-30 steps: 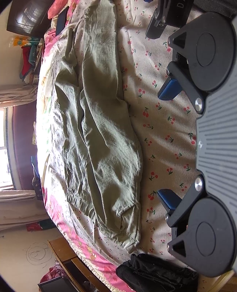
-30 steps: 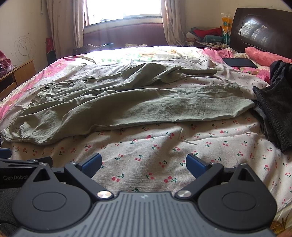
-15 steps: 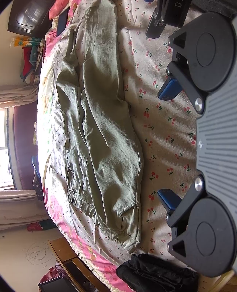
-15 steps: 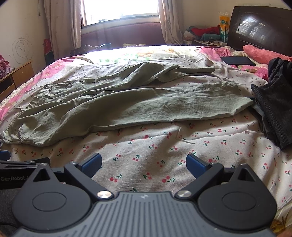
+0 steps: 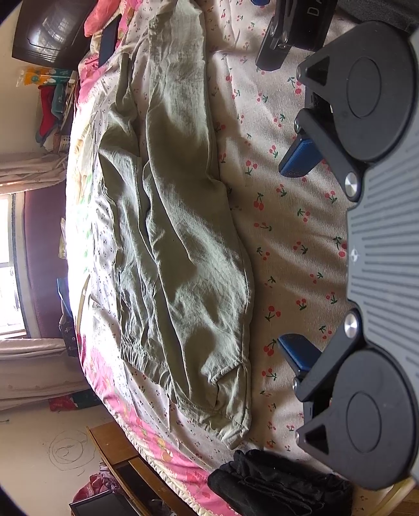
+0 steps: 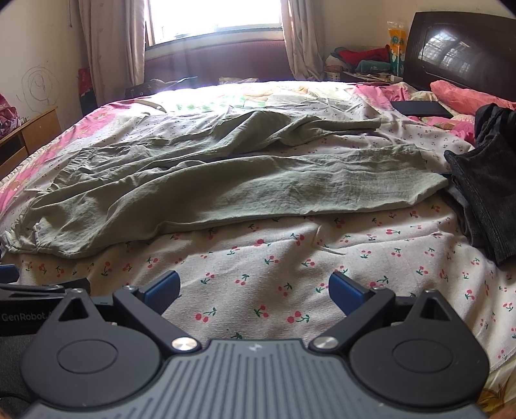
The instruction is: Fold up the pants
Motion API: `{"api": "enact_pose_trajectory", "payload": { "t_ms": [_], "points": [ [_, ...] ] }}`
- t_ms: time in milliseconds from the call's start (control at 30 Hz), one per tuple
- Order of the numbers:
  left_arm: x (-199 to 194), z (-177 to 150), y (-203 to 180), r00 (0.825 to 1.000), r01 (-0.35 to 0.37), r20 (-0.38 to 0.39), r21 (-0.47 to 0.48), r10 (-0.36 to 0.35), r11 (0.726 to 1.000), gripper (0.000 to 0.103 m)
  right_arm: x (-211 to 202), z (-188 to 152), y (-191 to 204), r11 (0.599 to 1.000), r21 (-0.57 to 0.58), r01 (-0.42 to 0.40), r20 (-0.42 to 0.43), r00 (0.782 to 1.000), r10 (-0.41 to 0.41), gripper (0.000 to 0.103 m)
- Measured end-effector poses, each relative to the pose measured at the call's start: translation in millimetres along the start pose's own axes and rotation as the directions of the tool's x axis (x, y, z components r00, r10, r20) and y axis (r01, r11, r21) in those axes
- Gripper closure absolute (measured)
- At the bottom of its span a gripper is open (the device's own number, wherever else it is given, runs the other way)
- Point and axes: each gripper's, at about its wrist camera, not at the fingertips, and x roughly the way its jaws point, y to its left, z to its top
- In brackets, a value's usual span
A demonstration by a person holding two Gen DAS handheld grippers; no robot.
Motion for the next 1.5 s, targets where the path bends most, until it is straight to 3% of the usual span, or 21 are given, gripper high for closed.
{"api": "enact_pose_trajectory", "payload": {
  "t_ms": [133,300,533,633,733,900,933,1000,1067,1100,1200,1300,1400,1500],
  "points": [
    [-4,3,-4,1.000,0.025,0.008,0.038,-0.025,0.999,0.000,-2,4,1,1.000,-0.011,-0.004,0.010,1.000,0.004,0.005],
    [-10,15,-22,0.994,0.032,0.094,0.154,-0.047,0.988,0.000,-6,25,-14,1.000,0.028,0.008,0.030,1.000,-0.009,0.005],
    [13,51,-50,0.976,0.159,0.118,0.180,-0.181,0.971,0.000,10,58,-89,0.966,0.254,0.053,0.003,0.998,-0.055,0.005],
    [31,61,-68,0.970,0.191,0.109,0.212,-0.218,0.958,0.000,27,63,-119,0.950,0.278,0.143,-0.001,0.989,-0.149,0.005],
    [49,67,-90,0.963,0.215,0.103,0.258,-0.248,0.942,0.000,53,66,-153,0.932,0.309,0.189,-0.017,0.981,-0.193,0.007],
    [75,76,-120,0.951,0.261,0.085,0.296,-0.297,0.919,0.000,99,69,-205,0.874,0.444,0.198,-0.034,0.978,-0.204,0.020],
    [78,77,-125,0.949,0.267,0.082,0.301,-0.304,0.916,0.000,107,69,-214,0.858,0.475,0.195,-0.037,0.979,-0.203,0.027],
    [85,79,-134,0.947,0.272,0.078,0.311,-0.310,0.910,0.000,123,68,-230,0.826,0.531,0.189,-0.039,0.979,-0.199,0.049],
    [91,79,-143,0.949,0.266,0.075,0.328,-0.306,0.906,0.000,131,70,-242,0.808,0.559,0.187,-0.029,0.978,-0.206,0.091],
    [92,79,-146,0.950,0.264,0.071,0.332,-0.304,0.905,0.000,133,72,-249,0.802,0.575,0.160,-0.019,0.983,-0.182,0.100],
    [91,81,-156,0.946,0.284,0.055,0.331,-0.318,0.900,0.000,119,80,-266,0.777,0.626,0.068,0.042,0.992,-0.120,0.101],
    [78,80,-163,0.932,0.313,0.070,0.336,-0.355,0.888,0.000,83,90,-270,0.812,0.580,0.065,0.099,0.984,-0.150,0.101],
    [66,75,-170,0.917,0.340,0.082,0.350,-0.390,0.873,0.000,47,91,-284,0.825,0.554,0.111,0.104,0.974,-0.201,0.101],
    [63,68,-174,0.917,0.358,0.041,0.359,-0.397,0.862,0.000,47,81,-289,0.831,0.501,0.241,-0.019,0.963,-0.268,0.098]
  ]
}}
